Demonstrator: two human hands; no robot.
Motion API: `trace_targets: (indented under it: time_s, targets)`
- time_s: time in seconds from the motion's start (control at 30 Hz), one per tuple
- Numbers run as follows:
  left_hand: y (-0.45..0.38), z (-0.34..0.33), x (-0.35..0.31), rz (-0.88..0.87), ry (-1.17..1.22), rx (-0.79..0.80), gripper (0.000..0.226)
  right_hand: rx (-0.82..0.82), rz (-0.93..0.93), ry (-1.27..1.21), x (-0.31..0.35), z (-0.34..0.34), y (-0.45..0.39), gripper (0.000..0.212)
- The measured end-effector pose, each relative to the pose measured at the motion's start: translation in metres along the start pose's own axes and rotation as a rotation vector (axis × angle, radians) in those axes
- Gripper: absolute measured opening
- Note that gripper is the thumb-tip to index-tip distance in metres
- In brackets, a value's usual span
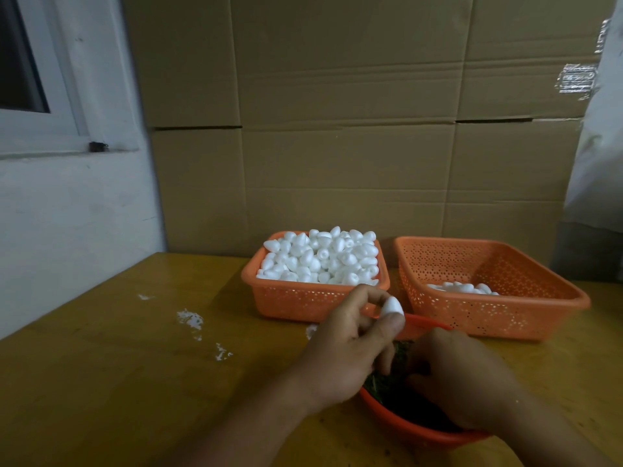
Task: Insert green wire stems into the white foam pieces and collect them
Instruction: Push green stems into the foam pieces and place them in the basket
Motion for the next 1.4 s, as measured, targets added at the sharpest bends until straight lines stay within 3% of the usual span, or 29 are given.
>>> trace_targets:
  time_s: [0.23, 0.4, 0.53, 0.67, 0.8, 0.97, 1.4]
  targets:
    - [-0.003, 0.006, 0.019, 0.362, 0.463, -0.091, 0.023, -0.075, -0.007, -0.080, 0.003, 0.008, 0.005, 0.011]
    - [-0.003, 0.006, 0.020, 0.431, 0.578, -0.087, 0.018, -0.210, -0.024, -0.208, 0.004, 0.020, 0.007, 0.025]
    - [-0.002, 0.006, 0.024, 0.488, 0.636, -0.108, 0.023, -0.417, 0.060, -0.429, 0.007, 0.039, 0.011, 0.036]
    - [-0.002, 0.005, 0.025, 0.515, 0.658, -0.095, 0.024, -0.555, 0.175, -0.681, 0.012, 0.052, 0.022, 0.036]
    - [-0.001, 0.004, 0.025, 0.522, 0.648, -0.083, 0.033, -0.640, 0.137, -0.854, 0.007, 0.052, 0.026, 0.014]
    - [0.000, 0.004, 0.025, 0.501, 0.586, -0.084, 0.043, -0.663, 0.129, -0.864, 0.005, 0.054, 0.028, 0.011]
    - [0.000, 0.003, 0.017, 0.371, 0.404, -0.117, 0.032, -0.654, 0.127, -0.752, 0.008, 0.054, 0.028, 0.015]
Point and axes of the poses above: each hand's wrist, its own y-axis away from the middle knuckle, its own z-axis out of the back of the hand, x = y × z, the point moved 8 cm from there along -y, towards the middle knuckle, and after that the axes turned 8 degrees about -x, right-handed, at the moved point
